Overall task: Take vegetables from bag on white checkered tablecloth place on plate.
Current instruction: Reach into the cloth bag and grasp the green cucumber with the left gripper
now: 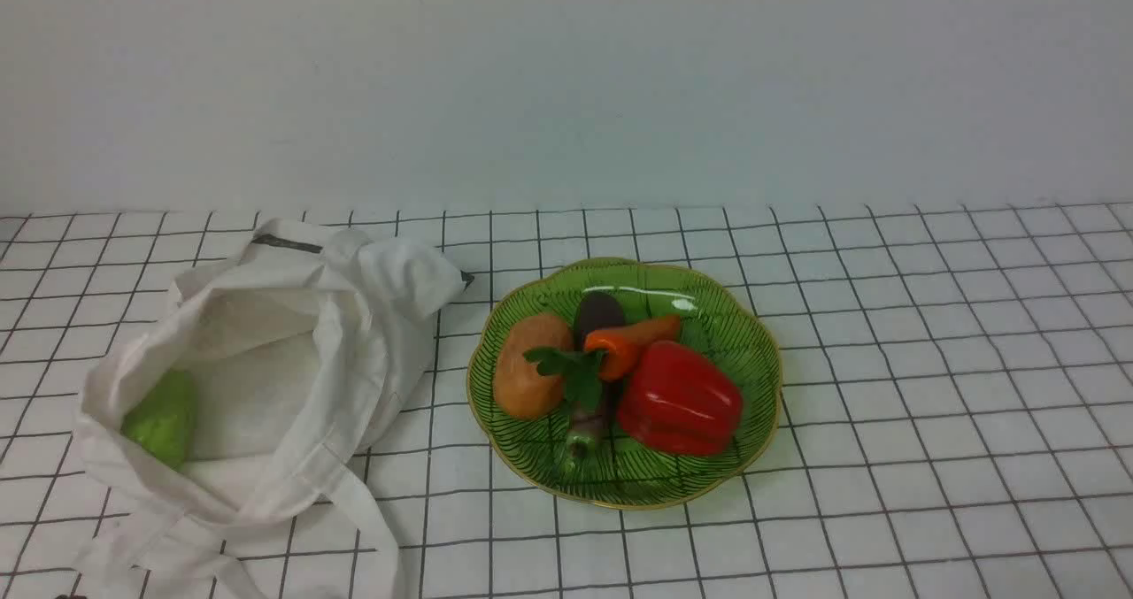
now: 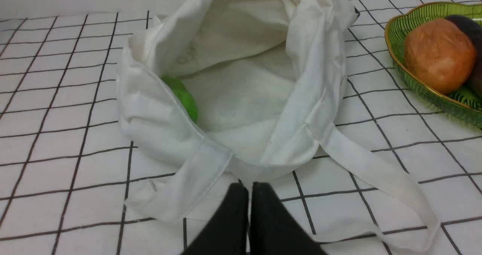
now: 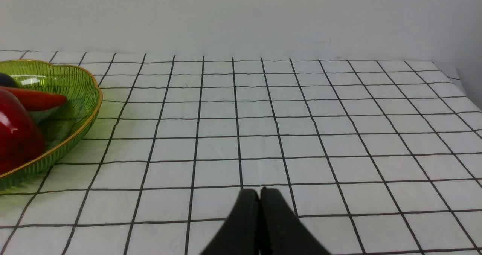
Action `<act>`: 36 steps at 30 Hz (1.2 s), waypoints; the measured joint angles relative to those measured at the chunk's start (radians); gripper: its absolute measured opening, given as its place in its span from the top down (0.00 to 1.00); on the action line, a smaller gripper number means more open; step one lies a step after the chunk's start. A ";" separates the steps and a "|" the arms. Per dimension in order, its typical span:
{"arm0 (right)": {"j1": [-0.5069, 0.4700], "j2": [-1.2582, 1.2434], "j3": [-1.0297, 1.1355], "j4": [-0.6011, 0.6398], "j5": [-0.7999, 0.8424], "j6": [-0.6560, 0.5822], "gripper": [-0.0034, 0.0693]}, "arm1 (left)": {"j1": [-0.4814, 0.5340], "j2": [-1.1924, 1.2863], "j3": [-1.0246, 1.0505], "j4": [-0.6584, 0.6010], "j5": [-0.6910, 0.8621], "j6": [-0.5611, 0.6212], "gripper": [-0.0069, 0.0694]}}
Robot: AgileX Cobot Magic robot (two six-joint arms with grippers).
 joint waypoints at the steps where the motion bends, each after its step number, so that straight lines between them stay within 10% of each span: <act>1: 0.000 0.000 0.000 0.000 0.000 0.000 0.97 | 0.000 0.000 0.000 0.000 0.000 0.000 0.92; 24: 0.000 0.000 0.000 0.000 0.000 0.000 0.97 | 0.000 0.000 0.002 0.009 -0.033 0.001 0.92; 36: 0.000 0.000 0.000 0.000 0.000 0.000 0.97 | 0.000 0.000 0.003 -0.565 -0.386 -0.240 0.92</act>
